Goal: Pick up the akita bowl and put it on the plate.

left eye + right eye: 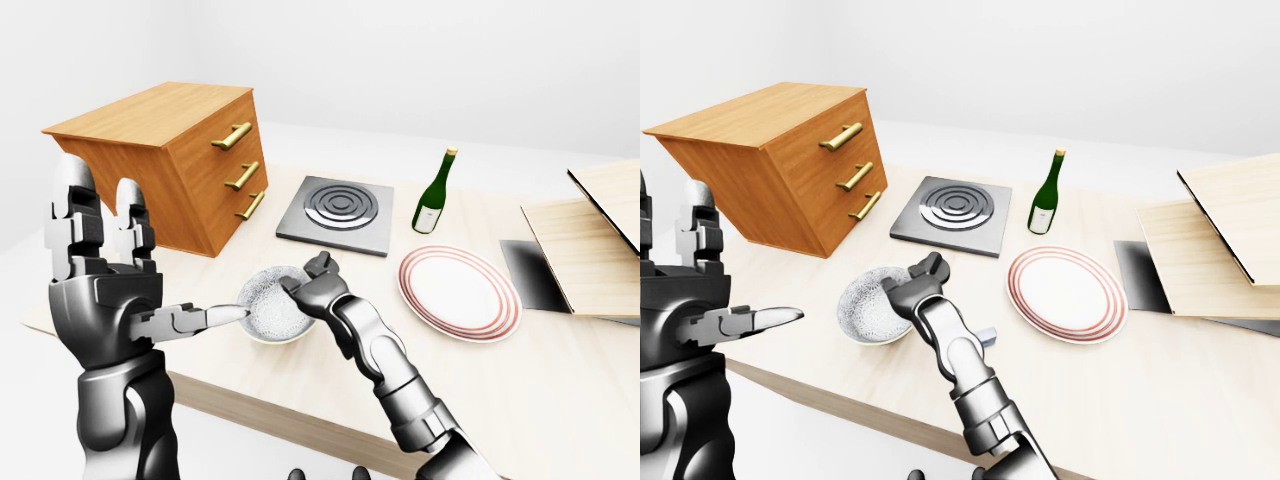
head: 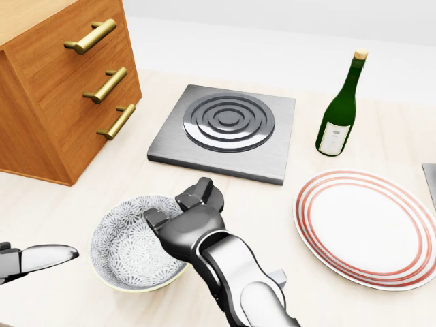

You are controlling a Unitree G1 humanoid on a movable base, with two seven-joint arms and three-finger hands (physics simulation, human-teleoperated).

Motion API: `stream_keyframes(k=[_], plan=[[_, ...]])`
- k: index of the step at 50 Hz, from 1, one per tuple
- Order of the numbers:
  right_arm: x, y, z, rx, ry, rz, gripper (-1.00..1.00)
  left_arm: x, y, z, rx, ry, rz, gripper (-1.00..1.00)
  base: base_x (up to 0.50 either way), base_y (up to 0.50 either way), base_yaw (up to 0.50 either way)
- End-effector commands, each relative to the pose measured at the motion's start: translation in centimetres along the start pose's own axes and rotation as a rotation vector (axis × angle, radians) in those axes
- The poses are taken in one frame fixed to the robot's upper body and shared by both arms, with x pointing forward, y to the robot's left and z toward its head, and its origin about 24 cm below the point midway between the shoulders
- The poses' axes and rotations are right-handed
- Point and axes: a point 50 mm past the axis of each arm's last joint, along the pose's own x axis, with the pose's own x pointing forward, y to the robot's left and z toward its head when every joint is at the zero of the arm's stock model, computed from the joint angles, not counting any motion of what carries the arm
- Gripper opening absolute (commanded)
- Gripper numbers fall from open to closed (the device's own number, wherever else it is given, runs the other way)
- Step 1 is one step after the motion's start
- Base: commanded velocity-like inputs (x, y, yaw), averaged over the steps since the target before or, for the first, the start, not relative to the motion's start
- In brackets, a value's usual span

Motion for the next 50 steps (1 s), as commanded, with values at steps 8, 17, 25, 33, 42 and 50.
stream_keyframes(k=[8,17,25,33,42,50], plan=[[0.7,-0.4,1.6,-0.054,-0.018,0.016,1.00,-0.1,-0.1,0.1,-0.005,-0.003,-0.003,1.00,0.00,0.00,0.00],[1.0,0.0,3.4,-0.062,-0.055,0.037,1.00,-0.2,-0.1,-0.1,-0.005,0.012,-0.004,1.00,0.00,0.00,0.00],[1.3,0.3,3.8,-0.042,-0.081,0.061,1.00,-0.3,-0.1,-0.3,-0.004,0.022,-0.007,1.00,0.00,0.00,0.00],[2.7,-0.1,3.3,-0.038,-0.085,0.061,1.00,-0.3,-0.1,-0.3,-0.006,0.019,-0.007,1.00,0.00,0.00,0.00],[4.1,-0.5,2.4,-0.033,-0.078,0.038,1.00,-0.3,-0.2,-0.5,-0.005,0.028,-0.016,1.00,0.00,0.00,0.00],[4.4,-1.6,2.6,0.005,-0.099,-0.087,1.00,-0.4,-0.2,-0.3,-0.011,0.022,-0.023,1.00,0.00,0.00,0.00]])
